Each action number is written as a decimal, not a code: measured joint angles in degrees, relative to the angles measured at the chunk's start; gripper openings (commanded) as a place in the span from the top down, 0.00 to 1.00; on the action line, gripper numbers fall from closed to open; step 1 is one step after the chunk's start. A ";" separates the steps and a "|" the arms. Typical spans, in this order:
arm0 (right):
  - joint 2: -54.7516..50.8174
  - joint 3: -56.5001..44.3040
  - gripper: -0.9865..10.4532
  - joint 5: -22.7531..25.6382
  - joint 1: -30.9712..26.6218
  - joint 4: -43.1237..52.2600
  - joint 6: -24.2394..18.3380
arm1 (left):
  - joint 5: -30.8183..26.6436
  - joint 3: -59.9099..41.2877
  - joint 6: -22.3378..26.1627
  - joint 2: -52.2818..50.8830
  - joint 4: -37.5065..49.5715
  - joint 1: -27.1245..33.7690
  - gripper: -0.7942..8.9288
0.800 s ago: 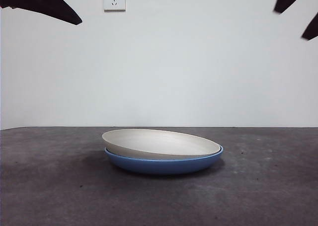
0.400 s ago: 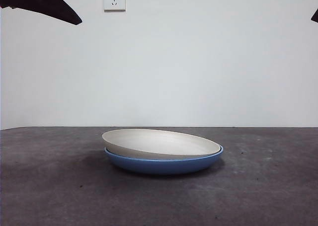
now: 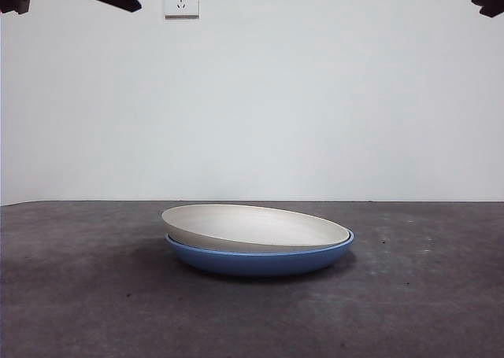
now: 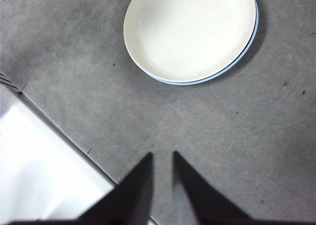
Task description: Pick up the white plate, put it on the blue plate, put it on desk
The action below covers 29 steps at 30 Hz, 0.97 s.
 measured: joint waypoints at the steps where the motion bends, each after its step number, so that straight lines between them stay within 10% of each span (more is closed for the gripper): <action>1: 0.00 0.00 0.91 0.00 0.00 0.09 0.00 | 0.00 0.00 0.00 0.00 0.02 0.00 0.90; 29: 0.00 0.00 0.91 0.00 0.00 1.49 0.00 | -0.37 -0.26 2.27 -3.85 4.22 2.89 0.90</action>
